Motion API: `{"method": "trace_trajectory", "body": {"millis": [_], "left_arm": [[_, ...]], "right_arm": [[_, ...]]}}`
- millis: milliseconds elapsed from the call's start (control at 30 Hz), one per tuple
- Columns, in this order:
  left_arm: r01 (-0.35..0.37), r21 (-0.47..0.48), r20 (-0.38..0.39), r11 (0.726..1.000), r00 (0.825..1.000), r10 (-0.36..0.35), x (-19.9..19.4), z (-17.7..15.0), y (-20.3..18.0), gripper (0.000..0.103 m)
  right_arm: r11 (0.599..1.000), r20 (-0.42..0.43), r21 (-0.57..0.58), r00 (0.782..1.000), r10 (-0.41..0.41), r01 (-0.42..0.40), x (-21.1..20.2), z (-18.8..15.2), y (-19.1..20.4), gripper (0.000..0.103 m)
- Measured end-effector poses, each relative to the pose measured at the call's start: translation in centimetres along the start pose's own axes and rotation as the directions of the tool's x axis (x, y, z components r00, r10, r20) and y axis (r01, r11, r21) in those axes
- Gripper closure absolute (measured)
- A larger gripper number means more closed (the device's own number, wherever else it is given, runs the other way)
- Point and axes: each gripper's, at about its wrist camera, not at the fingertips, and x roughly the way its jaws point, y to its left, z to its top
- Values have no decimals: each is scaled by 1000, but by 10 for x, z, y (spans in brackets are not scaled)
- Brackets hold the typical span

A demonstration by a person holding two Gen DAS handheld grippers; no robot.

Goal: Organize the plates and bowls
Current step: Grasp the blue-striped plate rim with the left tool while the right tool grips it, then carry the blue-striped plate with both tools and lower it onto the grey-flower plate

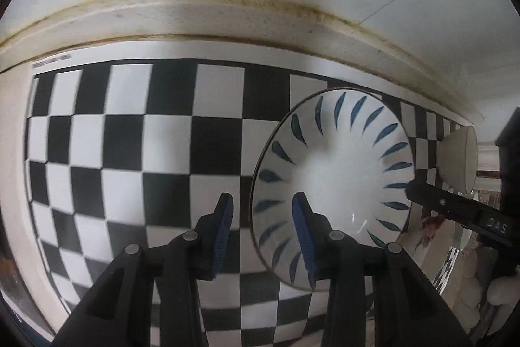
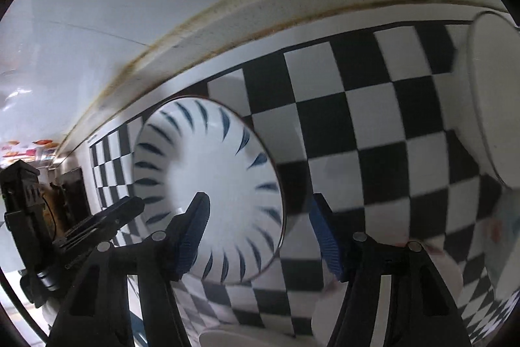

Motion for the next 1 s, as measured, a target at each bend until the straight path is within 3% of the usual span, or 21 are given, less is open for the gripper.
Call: {"method": "trace_trajectory", "body": {"millis": [67, 133, 300, 400, 567, 1000], "left_arm": [[13, 5, -23, 1000, 1000, -13, 9, 4, 0, 75], [18, 21, -44, 1000, 999, -17, 17, 5, -3, 81], [-3, 36, -20, 999, 1000, 3, 20, 2, -6, 81], [-17, 35, -8, 999, 1000, 17, 18, -2, -5, 81], [-57, 67, 41, 996, 998, 55, 5, -10, -14, 81], [-98, 91, 131, 991, 988, 86, -28, -36, -32, 81]], "right_arm": [[1000, -25, 8, 1000, 4, -4, 10, 4, -3, 52], [1000, -47, 9, 999, 10, -9, 17, 4, -5, 70], [999, -29, -8, 999, -32, 31, 20, 2, -8, 83], [1000, -31, 9, 1000, 5, -4, 20, -1, -13, 85], [999, -9, -36, 1000, -12, 12, 11, -8, -7, 86], [996, 57, -90, 998, 34, -29, -24, -44, 10, 88]]}}
